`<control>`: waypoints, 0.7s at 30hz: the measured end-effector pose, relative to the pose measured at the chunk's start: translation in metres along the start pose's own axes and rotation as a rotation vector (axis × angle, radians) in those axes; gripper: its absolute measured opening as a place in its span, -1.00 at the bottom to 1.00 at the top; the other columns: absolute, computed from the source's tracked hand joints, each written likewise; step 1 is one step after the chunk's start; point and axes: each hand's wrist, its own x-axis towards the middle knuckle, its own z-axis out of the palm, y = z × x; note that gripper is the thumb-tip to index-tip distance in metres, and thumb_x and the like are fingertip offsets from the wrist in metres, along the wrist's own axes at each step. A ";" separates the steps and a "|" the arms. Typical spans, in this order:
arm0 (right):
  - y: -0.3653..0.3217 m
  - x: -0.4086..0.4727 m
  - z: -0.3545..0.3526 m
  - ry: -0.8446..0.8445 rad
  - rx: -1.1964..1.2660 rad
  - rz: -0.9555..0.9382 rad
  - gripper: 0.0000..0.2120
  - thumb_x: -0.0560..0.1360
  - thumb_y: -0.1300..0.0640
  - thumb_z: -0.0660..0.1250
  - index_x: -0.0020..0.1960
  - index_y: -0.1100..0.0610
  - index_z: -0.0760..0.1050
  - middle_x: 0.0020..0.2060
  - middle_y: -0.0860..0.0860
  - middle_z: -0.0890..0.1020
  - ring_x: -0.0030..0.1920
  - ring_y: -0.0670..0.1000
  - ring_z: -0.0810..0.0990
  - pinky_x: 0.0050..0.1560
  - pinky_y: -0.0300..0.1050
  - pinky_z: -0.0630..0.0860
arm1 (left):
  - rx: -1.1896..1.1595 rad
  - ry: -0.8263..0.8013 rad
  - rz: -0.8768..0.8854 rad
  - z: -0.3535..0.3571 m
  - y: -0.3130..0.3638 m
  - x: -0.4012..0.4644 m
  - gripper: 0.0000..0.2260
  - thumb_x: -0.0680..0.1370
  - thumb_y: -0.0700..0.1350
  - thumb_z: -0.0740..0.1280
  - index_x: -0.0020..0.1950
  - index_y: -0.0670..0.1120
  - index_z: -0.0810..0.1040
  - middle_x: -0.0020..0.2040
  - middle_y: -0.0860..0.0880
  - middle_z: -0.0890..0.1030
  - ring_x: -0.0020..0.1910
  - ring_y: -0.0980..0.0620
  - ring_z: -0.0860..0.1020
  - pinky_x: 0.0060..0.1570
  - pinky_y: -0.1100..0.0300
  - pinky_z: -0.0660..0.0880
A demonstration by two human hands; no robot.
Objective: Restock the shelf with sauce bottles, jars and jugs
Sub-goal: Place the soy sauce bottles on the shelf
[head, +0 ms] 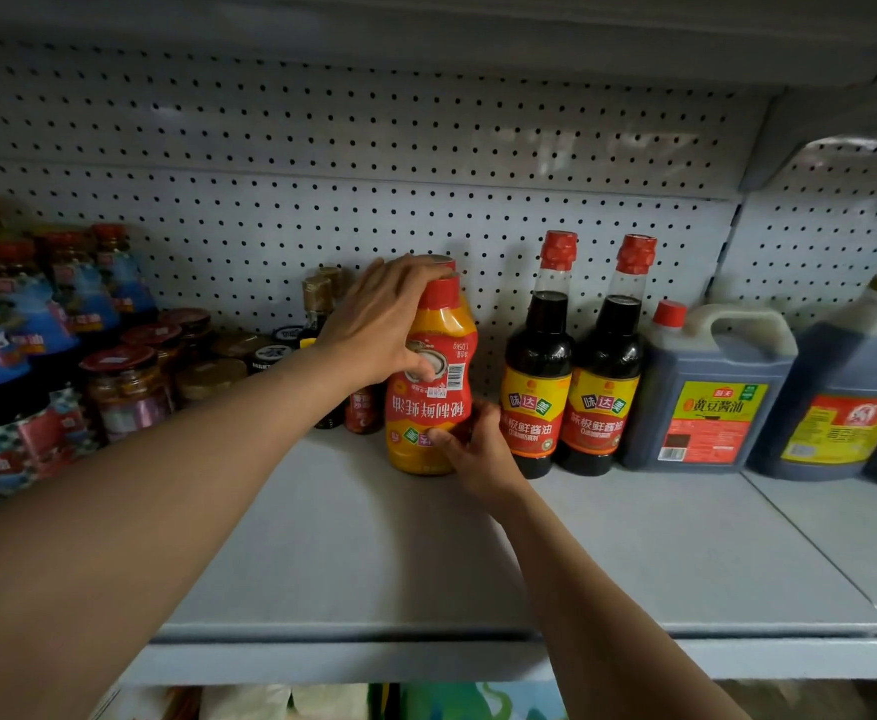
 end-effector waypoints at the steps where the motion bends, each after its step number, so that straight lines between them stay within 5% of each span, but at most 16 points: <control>1: 0.000 0.003 0.000 -0.004 -0.006 0.001 -0.47 0.55 0.12 0.44 0.35 0.06 0.18 0.30 0.01 0.47 0.33 0.02 0.48 0.25 -0.08 0.49 | 0.008 -0.002 -0.003 0.001 -0.002 0.002 0.03 0.21 0.09 0.64 0.54 0.01 0.14 0.51 -0.07 0.25 0.47 -0.10 0.24 0.45 -0.05 0.21; 8: 0.000 0.026 0.003 -0.026 -0.057 -0.004 -0.40 0.57 0.10 0.41 0.47 0.08 0.14 0.31 -0.04 0.42 0.35 -0.01 0.43 0.33 -0.05 0.43 | 0.026 -0.012 -0.034 0.005 -0.009 0.015 0.02 0.25 0.09 0.63 0.56 0.02 0.11 0.57 -0.06 0.13 0.56 -0.09 0.04 0.49 -0.01 0.01; 21: 0.002 0.042 0.006 -0.049 -0.042 -0.005 -0.36 0.61 0.07 0.34 0.53 0.06 0.03 0.38 -0.02 0.40 0.38 0.00 0.42 0.30 -0.13 0.44 | 0.065 0.001 -0.049 0.020 -0.025 0.032 0.03 0.24 0.13 0.62 0.55 0.03 0.10 0.53 -0.06 0.19 0.52 -0.09 0.13 0.47 -0.01 0.10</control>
